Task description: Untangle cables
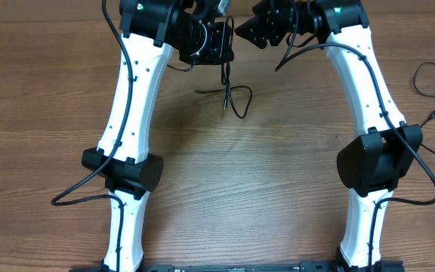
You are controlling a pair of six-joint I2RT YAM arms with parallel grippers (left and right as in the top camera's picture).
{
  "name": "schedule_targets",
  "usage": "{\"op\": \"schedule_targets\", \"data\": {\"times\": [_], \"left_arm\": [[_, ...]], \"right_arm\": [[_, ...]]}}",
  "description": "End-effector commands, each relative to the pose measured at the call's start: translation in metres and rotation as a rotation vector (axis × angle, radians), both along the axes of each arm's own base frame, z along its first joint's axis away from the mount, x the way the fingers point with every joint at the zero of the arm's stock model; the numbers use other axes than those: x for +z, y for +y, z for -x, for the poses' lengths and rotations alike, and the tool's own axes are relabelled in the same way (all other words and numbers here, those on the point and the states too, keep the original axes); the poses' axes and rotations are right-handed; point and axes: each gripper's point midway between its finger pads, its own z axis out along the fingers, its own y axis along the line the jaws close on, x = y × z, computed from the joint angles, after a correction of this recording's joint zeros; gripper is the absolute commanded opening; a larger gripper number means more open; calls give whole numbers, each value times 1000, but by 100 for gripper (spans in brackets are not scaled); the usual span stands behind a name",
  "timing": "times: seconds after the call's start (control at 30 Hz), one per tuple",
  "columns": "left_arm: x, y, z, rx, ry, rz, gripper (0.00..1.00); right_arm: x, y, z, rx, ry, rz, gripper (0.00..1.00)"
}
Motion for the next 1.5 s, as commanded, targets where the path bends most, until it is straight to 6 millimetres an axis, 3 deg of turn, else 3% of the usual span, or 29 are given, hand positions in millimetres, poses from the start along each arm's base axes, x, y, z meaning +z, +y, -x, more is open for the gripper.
{"op": "schedule_targets", "data": {"times": [0.0,0.23,0.57,0.63,0.67,0.7,0.73,0.83,0.97,1.03,1.17,1.3,1.37,1.47], "left_arm": [[31,-5,15,-29,-36,70,4],[44,-8,25,-42,-61,79,4],[58,-25,44,-88,-85,94,4],[58,-30,47,-99,-84,96,4],[58,-33,49,-105,-80,101,4],[60,-38,53,-121,-76,113,4],[61,-41,57,-134,-70,124,4],[69,-46,69,-162,-57,150,4],[93,-32,95,-169,-80,152,4],[113,-19,109,-166,-135,154,4],[163,5,143,-143,-260,200,4],[199,31,173,-87,-348,243,4],[211,43,184,-54,-378,251,4],[207,55,183,7,-388,202,4]], "right_arm": [[0,5,1,12,1,-11,75],[-7,6,-1,13,8,-10,74],[0,15,-4,13,-2,-47,74],[-1,17,-3,13,-2,-44,61],[-2,16,-4,9,-3,-41,45],[-4,15,-6,2,-3,-36,15],[-6,14,-8,-12,-3,-30,4],[-15,5,-18,-66,7,-24,4],[-28,-28,-37,-188,47,-28,4],[-34,-55,-48,-257,68,-28,4],[-42,-120,-62,-395,103,-27,4],[-47,-186,-64,-507,131,-25,4],[-50,-218,-62,-561,149,-27,4],[-53,-249,-57,-610,174,-34,4]]}}
